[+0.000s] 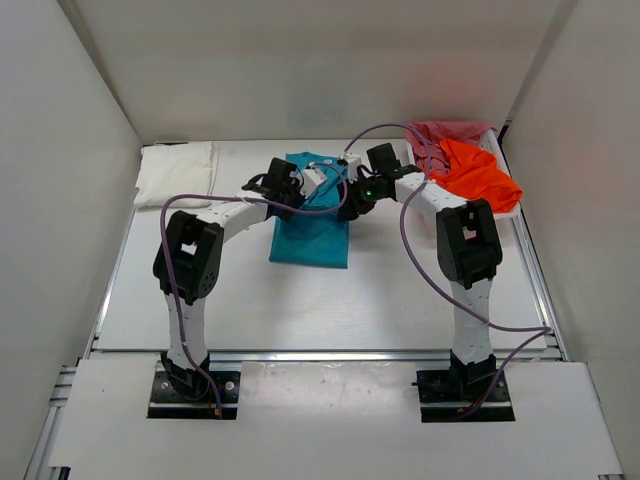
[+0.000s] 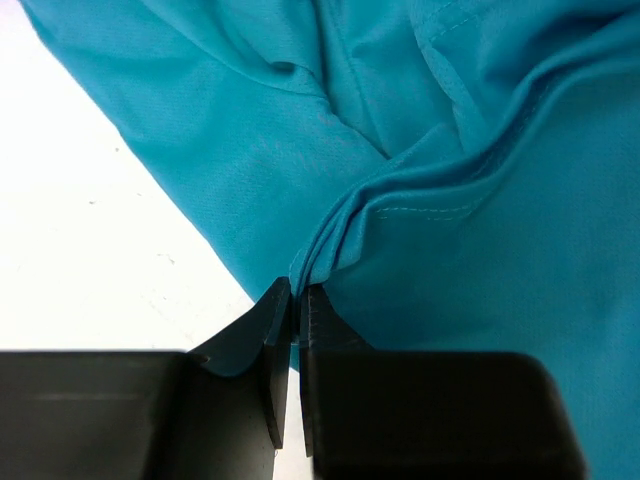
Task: Fold and stack the t-shirts
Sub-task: Fold the folded rectangular tshirt in 1/3 of the way
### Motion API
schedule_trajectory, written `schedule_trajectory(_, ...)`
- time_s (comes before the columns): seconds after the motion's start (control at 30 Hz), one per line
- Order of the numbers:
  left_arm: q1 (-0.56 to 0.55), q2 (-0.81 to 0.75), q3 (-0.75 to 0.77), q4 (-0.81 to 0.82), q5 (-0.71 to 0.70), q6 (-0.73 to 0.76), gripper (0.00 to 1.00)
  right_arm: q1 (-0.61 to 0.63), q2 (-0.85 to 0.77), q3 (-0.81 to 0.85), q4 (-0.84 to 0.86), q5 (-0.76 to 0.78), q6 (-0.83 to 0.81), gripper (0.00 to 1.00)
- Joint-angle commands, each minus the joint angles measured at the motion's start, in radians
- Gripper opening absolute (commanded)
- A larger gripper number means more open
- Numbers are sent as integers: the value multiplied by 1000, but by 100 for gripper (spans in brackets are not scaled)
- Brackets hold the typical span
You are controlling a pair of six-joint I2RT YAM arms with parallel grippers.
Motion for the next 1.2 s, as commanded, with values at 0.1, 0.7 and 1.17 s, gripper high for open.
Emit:
schedule_trajectory(0.1, 27, 15, 36, 100, -78, -20, 22, -33, 27, 111, 37, 103, 63, 56)
schedule_trajectory(0.7, 59, -81, 2, 90, -123, -51, 59, 48, -95, -30, 77, 35, 74, 0)
schedule_trajectory(1.17, 27, -126, -61, 55, -14, -74, 57, -21, 209, 318, -61, 85, 117, 0)
